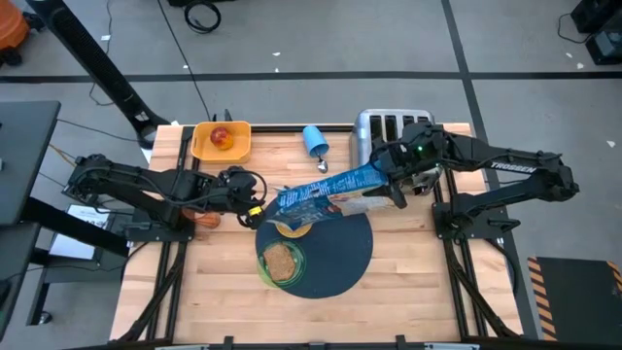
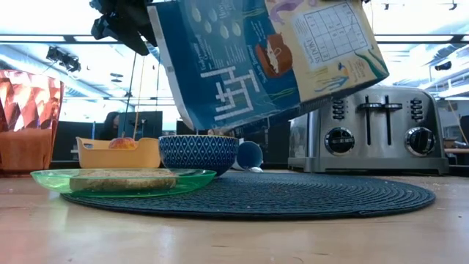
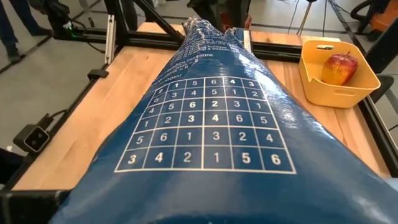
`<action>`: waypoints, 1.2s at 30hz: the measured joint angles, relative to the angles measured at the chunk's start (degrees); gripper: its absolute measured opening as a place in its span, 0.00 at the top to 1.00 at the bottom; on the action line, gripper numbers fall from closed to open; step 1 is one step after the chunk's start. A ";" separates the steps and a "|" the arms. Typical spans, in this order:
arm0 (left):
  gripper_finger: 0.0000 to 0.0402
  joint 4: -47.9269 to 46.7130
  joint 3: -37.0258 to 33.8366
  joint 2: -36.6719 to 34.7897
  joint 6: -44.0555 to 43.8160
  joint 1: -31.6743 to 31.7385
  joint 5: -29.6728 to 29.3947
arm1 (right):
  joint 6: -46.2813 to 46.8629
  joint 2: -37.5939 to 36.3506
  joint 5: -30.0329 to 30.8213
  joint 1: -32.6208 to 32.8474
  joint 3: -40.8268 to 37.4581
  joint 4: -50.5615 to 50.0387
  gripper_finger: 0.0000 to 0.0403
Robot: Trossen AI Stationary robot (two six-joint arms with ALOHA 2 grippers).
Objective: Arrange a breakfast setting
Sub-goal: Pour the cereal in the yellow bowl on the dark blue table mat
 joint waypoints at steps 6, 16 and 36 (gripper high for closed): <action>0.51 0.04 0.00 0.00 -0.02 0.00 0.00 | -0.12 -0.02 -0.30 -0.11 0.04 -0.26 0.32; 0.51 0.06 0.00 0.01 -0.15 0.00 0.00 | 0.01 0.00 -1.77 -0.07 0.04 0.66 0.32; 0.51 0.04 0.00 0.00 -0.24 0.00 0.00 | 0.11 -0.11 -1.36 -0.11 0.00 0.08 0.32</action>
